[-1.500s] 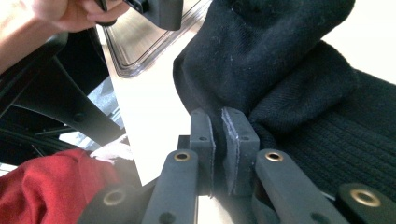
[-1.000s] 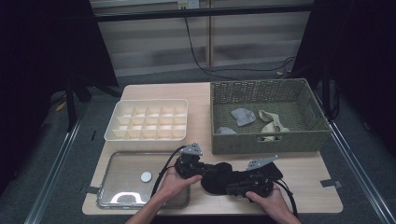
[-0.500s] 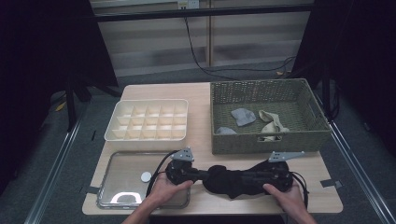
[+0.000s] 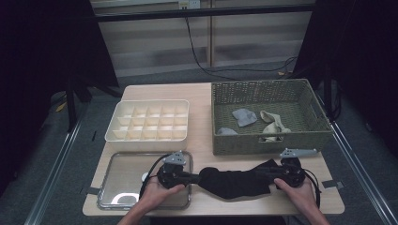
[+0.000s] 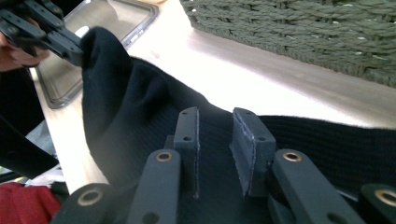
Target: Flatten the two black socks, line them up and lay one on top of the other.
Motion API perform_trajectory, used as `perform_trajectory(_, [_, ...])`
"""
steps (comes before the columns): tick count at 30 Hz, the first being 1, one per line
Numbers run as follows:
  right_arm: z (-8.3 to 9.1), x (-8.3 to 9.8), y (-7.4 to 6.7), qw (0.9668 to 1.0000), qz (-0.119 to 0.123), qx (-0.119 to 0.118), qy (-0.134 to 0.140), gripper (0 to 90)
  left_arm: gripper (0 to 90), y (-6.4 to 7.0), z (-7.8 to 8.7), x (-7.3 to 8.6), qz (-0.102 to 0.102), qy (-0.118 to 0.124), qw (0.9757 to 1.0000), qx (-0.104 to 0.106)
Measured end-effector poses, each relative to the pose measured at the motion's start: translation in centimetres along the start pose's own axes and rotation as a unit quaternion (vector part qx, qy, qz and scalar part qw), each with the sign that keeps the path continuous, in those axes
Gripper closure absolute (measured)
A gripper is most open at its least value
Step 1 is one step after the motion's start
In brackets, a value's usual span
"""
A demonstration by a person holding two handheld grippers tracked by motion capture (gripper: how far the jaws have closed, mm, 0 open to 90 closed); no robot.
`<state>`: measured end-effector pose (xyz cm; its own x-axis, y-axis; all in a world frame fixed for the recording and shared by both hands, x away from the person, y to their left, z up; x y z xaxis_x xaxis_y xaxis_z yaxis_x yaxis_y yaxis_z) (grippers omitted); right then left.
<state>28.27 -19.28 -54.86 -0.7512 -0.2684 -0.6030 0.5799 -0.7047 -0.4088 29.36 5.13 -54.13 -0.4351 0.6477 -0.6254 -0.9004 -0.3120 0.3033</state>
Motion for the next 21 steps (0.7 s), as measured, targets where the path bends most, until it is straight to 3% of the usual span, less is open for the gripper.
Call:
perform_trajectory(5, [-0.3,0.1,0.3,0.9999,-0.005,0.005,-0.007,70.7,86.9,-0.4,0.6,-0.2,0.0,0.003,1.0,-0.008])
perform_trajectory(10, [-0.7,0.3,0.5,0.9998,0.001,0.007,-0.021,69.0,86.9,-1.2,1.0,0.5,0.014,0.002,0.9997,-0.02])
perform_trajectory(16, [-1.3,1.0,0.3,0.9991,0.006,0.009,-0.042,67.2,86.9,-1.3,1.0,0.8,0.015,-0.002,0.9997,-0.019])
perform_trajectory(19, [-1.4,1.3,0.2,0.9986,0.011,0.009,-0.05,71.4,86.9,-1.3,1.0,0.8,0.015,0.0,0.9998,-0.016])
perform_trajectory(21, [-1.5,1.4,0.1,0.9984,0.016,0.01,-0.053,79.8,86.9,-1.2,1.1,0.8,0.015,0.001,0.9998,-0.014])
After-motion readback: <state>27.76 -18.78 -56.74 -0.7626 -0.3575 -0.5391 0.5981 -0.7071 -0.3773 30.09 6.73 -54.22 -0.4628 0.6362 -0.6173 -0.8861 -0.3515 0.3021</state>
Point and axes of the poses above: each handheld gripper's, and its own axes: z roughly backward along the jaws, x roughly out of its underside, y roughly to its right, the point moved 10 cm from there along -z, roughly forward along the jaws, and after that the axes turned 9 degrees about -y, right-handed, at the moved point
